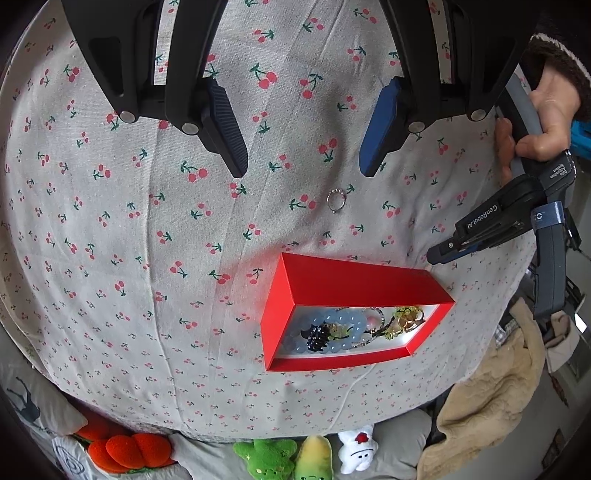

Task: Organize jewelry
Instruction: 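Close the left tool on the small gold ring on the sheet, then hold the gold ring in the left tool while the right tool approaches the silver hoop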

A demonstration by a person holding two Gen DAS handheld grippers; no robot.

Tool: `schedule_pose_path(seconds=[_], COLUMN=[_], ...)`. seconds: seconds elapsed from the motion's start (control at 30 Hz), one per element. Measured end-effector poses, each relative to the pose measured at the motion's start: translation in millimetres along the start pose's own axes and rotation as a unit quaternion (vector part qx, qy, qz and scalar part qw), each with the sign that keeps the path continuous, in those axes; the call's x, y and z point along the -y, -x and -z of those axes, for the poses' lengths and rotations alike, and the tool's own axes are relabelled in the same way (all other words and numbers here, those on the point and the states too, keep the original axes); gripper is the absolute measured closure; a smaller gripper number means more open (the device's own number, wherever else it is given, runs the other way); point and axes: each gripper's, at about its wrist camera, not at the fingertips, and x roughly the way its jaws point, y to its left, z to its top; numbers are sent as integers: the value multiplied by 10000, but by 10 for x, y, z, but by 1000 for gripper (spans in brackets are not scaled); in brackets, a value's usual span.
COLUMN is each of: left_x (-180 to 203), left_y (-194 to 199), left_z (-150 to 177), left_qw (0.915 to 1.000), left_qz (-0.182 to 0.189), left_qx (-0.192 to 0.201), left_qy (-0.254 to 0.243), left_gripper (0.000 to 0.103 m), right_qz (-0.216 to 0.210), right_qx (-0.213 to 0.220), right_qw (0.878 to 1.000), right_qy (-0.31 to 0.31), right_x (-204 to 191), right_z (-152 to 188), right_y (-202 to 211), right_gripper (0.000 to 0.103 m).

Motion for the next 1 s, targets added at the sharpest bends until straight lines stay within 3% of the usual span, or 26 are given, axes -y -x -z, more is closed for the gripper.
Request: schedule_pose_path(seconds=[0.27, 0.47, 0.5, 0.57, 0.67, 0.77, 1.0], left_x=[-21, -36, -25, -3, -15, -29, 31], left_y=[220, 397, 413, 446, 484, 486, 465], left_z=[150, 323, 350, 398, 462, 515, 535], left_qw=[9996, 9969, 9971, 9976, 9969, 9960, 9968], left_qz=[109, 328, 305, 224, 222, 292, 336], left_qx=[-155, -173, -163, -128, -99, -139, -184], left_qy=[211, 689, 681, 649, 747, 839, 700], left_gripper=[90, 90, 90, 90, 90, 90, 90], right_qz=[-187, -220, -252, -338, -481, -307, -166], right_qx=[32, 120, 161, 214, 86, -124, 25], right_qw=[9998, 9994, 9991, 9982, 9968, 9969, 9969], right_qy=[-10, 236, 297, 443, 625, 708, 767], right_x=[55, -111, -147, -222, -313, -364, -365], right_z=[47, 63, 64, 62, 75, 89, 24], right_y=[10, -78, -79, -96, -194, -362, -492], right_gripper=[37, 39, 42, 63, 64, 64, 73])
